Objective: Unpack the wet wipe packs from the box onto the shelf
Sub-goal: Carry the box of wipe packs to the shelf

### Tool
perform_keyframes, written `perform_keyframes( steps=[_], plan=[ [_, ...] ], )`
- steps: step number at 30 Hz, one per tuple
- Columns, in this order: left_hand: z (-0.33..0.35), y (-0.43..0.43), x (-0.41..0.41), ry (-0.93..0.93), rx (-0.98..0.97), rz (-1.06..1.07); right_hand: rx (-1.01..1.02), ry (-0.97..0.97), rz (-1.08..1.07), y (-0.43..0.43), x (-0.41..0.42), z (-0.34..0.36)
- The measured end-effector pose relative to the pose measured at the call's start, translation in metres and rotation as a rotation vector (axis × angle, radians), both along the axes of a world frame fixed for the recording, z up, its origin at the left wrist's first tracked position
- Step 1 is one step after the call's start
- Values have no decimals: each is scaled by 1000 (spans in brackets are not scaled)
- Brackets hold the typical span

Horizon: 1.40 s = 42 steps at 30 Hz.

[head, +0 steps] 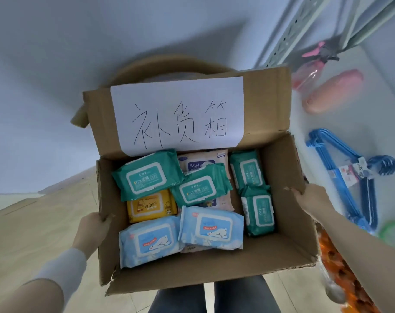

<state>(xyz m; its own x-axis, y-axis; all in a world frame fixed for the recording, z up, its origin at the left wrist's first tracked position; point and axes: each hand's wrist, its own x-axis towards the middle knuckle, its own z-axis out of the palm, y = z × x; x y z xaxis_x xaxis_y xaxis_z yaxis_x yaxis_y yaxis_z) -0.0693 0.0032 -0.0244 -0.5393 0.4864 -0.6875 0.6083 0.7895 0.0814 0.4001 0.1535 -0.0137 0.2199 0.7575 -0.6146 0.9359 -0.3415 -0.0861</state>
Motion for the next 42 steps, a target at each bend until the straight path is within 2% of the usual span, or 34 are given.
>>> perform_keyframes(
  steps=[5,10,13,18,23,34,42],
  plan=[
    [7,16,15,-4,-47,-330,-68,-44,-208,-100,45,14],
    [20,37,64,-6,-52,-656,-95,-30,-520,-227,84,22],
    [29,52,110,14,-20,-883,-93,19,-783,-303,103,21],
    [57,57,225,62,58,-1155,-67,56,-1109,-418,125,35],
    [72,27,352,62,95,-1358,-42,93,-1378,-525,157,45],
    [77,-89,630,-32,176,-1852,59,72,-1903,-736,207,65],
    [72,-204,829,-123,85,-2215,29,13,-2289,-835,231,86]
  ],
)
